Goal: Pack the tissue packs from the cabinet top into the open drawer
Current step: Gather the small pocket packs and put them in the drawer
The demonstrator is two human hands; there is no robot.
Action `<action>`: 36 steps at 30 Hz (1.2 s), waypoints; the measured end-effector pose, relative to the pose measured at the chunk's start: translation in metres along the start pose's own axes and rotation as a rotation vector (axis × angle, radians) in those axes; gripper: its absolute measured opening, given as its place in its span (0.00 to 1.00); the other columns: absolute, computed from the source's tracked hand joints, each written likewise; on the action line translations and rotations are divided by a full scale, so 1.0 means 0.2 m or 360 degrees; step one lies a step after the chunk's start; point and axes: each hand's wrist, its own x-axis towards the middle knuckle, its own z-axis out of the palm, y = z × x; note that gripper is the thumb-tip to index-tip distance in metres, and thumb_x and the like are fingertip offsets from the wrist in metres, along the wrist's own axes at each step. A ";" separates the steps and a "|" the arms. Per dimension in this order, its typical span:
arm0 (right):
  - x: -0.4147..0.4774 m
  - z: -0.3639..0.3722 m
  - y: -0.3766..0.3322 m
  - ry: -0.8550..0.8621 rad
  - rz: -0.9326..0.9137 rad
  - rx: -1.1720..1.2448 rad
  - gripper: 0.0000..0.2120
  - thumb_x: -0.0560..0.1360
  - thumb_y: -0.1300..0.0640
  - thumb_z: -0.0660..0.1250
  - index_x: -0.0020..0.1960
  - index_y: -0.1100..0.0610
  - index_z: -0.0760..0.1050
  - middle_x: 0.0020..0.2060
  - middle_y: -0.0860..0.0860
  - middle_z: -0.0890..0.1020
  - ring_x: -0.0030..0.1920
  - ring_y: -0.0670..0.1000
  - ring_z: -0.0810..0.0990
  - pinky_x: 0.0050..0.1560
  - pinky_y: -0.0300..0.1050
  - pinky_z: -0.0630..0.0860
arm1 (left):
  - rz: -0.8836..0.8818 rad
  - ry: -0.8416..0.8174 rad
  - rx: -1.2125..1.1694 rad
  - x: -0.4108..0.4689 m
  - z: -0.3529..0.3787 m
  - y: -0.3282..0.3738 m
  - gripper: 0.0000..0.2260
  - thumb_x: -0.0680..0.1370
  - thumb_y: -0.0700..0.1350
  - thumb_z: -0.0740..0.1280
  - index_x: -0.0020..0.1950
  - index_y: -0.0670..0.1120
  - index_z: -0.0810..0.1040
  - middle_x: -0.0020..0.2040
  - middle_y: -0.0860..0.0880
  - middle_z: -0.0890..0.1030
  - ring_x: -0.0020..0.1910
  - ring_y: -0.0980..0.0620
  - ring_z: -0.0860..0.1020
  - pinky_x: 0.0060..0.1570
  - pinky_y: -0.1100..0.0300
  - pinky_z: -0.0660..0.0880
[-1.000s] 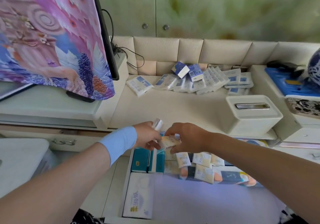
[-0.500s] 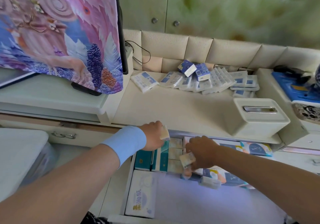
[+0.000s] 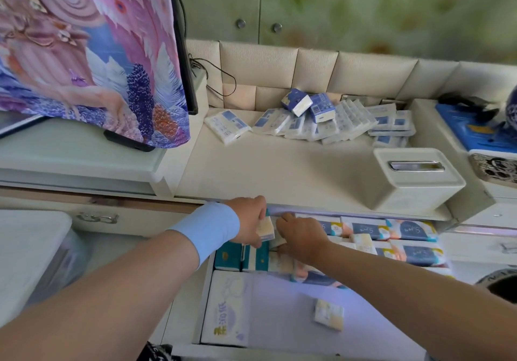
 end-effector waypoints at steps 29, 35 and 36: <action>-0.32 -0.01 0.32 -0.0210 -0.0334 -0.0074 0.27 0.72 0.55 0.73 0.69 0.47 0.68 0.64 0.54 0.72 0.62 0.57 0.74 0.59 0.55 0.74 | 0.0123 0.0336 0.0685 0.36 0.55 0.24 0.13 0.77 0.49 0.66 0.60 0.47 0.77 0.63 0.47 0.70 0.64 0.45 0.67 0.61 0.54 0.65; -0.28 -0.09 0.34 -0.0178 -0.0064 0.0523 0.26 0.75 0.50 0.69 0.70 0.39 0.64 0.59 0.51 0.73 0.58 0.56 0.77 0.53 0.54 0.77 | -0.0104 0.0410 -0.0349 0.36 0.32 0.26 0.09 0.79 0.45 0.58 0.49 0.50 0.79 0.49 0.46 0.81 0.46 0.46 0.79 0.42 0.58 0.73; -0.26 -0.12 0.33 -0.0112 -0.0048 0.0602 0.28 0.75 0.52 0.69 0.72 0.39 0.63 0.58 0.51 0.73 0.57 0.55 0.77 0.53 0.54 0.77 | -0.0175 0.0363 -0.0788 0.36 0.28 0.27 0.08 0.80 0.45 0.58 0.51 0.51 0.77 0.48 0.46 0.81 0.44 0.47 0.80 0.39 0.59 0.74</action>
